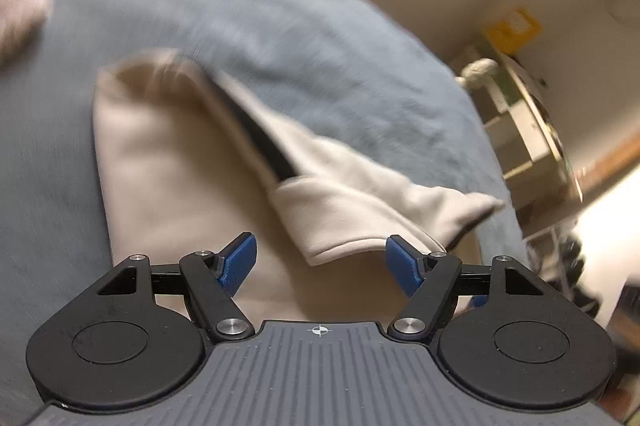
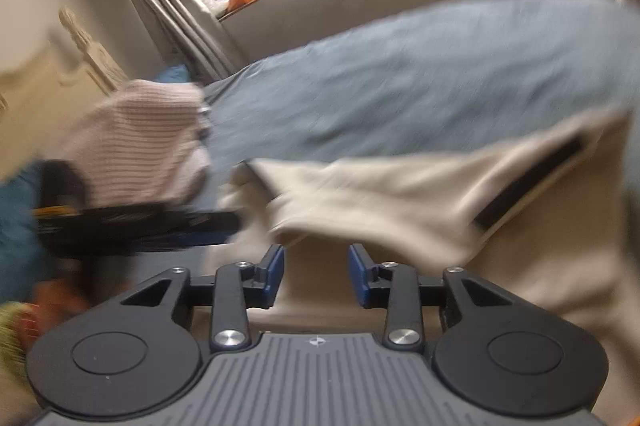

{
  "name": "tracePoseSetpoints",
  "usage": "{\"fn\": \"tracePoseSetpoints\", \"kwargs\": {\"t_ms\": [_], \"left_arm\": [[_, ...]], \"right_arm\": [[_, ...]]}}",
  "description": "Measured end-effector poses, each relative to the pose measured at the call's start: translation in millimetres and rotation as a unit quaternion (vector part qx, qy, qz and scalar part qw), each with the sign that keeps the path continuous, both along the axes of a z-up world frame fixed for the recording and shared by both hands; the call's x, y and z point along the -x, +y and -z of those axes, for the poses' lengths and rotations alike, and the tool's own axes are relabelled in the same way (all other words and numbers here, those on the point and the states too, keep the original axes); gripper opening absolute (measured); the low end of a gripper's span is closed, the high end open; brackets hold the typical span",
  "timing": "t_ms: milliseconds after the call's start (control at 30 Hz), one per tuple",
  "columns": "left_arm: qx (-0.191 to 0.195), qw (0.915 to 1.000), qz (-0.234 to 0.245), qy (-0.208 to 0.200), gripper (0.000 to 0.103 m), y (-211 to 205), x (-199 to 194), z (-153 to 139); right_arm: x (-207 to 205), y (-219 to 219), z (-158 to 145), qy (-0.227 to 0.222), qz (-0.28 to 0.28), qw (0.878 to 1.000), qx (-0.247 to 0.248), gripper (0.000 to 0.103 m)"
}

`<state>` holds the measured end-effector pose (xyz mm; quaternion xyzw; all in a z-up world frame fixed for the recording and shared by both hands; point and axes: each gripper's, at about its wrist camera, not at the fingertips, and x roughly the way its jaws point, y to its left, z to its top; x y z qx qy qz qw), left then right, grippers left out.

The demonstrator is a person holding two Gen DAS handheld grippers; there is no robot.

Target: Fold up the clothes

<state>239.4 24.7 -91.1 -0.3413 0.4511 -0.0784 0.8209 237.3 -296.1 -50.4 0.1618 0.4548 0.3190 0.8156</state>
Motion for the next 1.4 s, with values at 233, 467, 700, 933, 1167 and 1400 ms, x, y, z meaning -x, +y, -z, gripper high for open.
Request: {"fn": "tracePoseSetpoints", "kwargs": {"t_ms": [233,467,700,933,1167,1400], "left_arm": [[0.071,0.9963,-0.042,0.025,0.071,7,-9,18],[0.01,0.9975,0.028,-0.064,0.071,-12,-7,-16],[-0.152,0.9737,0.096,-0.141,0.072,-48,-2,-37],[-0.265,0.9455,0.104,-0.159,0.048,-67,-8,-33],[-0.226,0.9594,0.071,-0.153,0.026,-51,-16,-37],[-0.193,0.9688,0.055,-0.146,0.022,-45,-21,-38]], "right_arm": [[-42,18,57,0.087,0.058,0.993,-0.051,0.041],[-65,13,57,0.085,0.098,0.981,-0.143,0.041],[-63,13,49,0.068,0.091,0.981,-0.155,0.041],[-59,13,41,0.048,0.081,0.982,-0.161,0.041],[-38,15,36,0.026,0.063,0.987,-0.143,0.041],[-44,22,64,0.087,0.127,0.978,-0.139,0.038]]}}
